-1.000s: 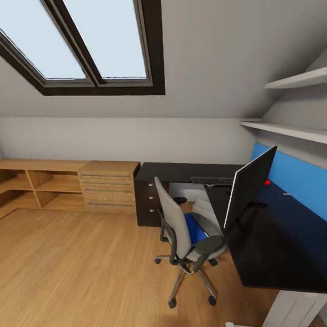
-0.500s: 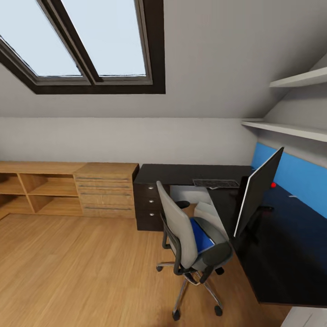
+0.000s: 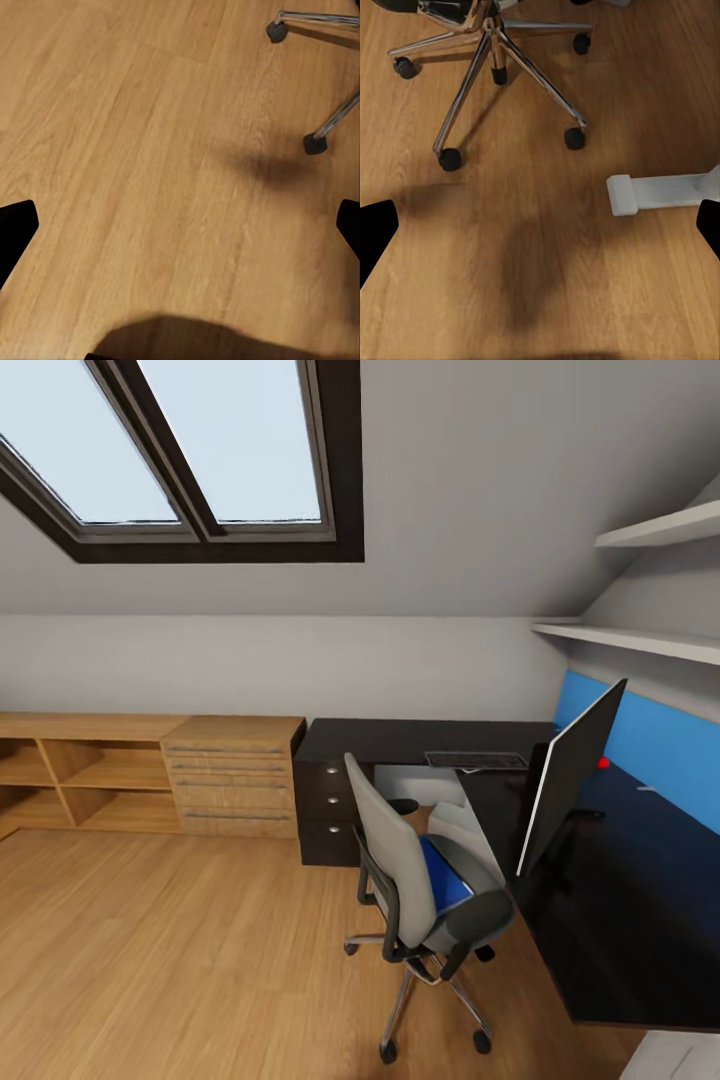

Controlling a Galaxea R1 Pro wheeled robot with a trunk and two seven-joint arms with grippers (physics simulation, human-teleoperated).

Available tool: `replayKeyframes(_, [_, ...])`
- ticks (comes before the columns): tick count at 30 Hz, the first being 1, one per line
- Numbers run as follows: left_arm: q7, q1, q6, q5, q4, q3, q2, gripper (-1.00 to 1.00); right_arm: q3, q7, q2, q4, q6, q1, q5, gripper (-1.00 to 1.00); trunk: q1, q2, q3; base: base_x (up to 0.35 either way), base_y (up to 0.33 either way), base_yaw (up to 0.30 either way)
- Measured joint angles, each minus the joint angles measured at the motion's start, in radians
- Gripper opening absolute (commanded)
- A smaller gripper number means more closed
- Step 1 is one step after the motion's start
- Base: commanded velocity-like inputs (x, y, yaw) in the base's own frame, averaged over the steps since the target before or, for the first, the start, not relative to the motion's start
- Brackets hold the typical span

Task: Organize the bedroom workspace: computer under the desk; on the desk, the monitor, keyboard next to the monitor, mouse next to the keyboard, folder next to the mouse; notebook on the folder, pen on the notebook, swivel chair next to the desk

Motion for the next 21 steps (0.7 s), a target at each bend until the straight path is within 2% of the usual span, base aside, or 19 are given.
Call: replayKeyframes(21, [0.000, 0.000, 0.000, 0.000, 0.000, 0.001, 0.000, 1.00, 0.003, 0.001, 0.002, 0.000, -0.002, 0.000, 0.003, 1.00, 0.081, -0.147, -0.066, 0.000, 0.000, -0.009])
